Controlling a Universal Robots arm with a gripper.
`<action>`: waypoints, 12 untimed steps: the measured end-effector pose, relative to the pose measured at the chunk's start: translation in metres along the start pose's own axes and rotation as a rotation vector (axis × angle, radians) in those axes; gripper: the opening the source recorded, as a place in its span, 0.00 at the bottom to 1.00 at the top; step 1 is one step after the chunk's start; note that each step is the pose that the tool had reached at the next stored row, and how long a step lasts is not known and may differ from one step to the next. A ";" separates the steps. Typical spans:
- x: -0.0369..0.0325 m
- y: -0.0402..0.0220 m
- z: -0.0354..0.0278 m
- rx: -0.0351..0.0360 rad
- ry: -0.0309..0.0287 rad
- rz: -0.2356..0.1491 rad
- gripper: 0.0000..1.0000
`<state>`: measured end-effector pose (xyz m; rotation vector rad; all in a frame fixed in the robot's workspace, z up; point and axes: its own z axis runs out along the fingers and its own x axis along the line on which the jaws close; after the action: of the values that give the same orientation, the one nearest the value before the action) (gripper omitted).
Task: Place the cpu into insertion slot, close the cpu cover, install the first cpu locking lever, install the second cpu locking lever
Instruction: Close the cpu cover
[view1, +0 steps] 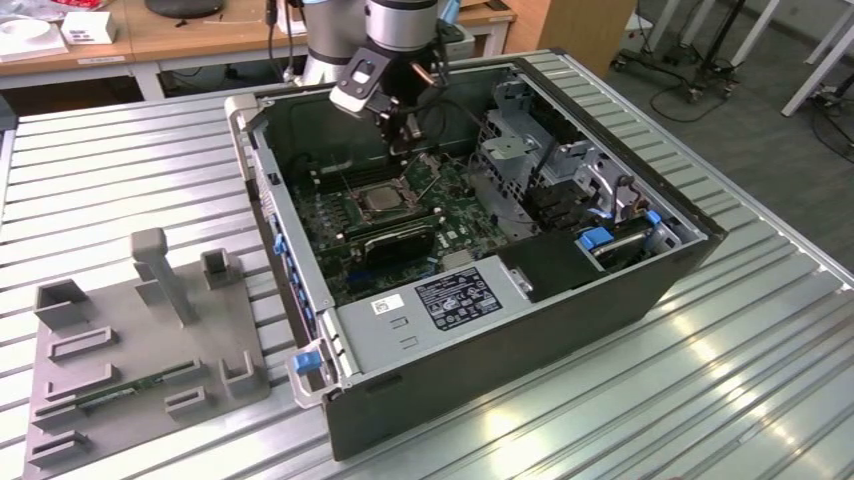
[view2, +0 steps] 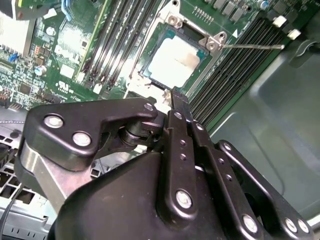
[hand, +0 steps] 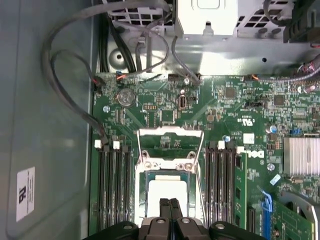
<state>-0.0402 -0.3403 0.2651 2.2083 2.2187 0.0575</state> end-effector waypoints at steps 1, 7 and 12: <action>0.0000 0.0016 0.0001 0.0000 0.0000 0.000 0.11; 0.0000 0.0109 0.0005 0.0000 0.0001 0.000 0.11; -0.0001 0.0191 0.0008 0.0000 0.0000 0.000 0.11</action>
<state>-0.0211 -0.3403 0.2649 2.2083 2.2187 0.0575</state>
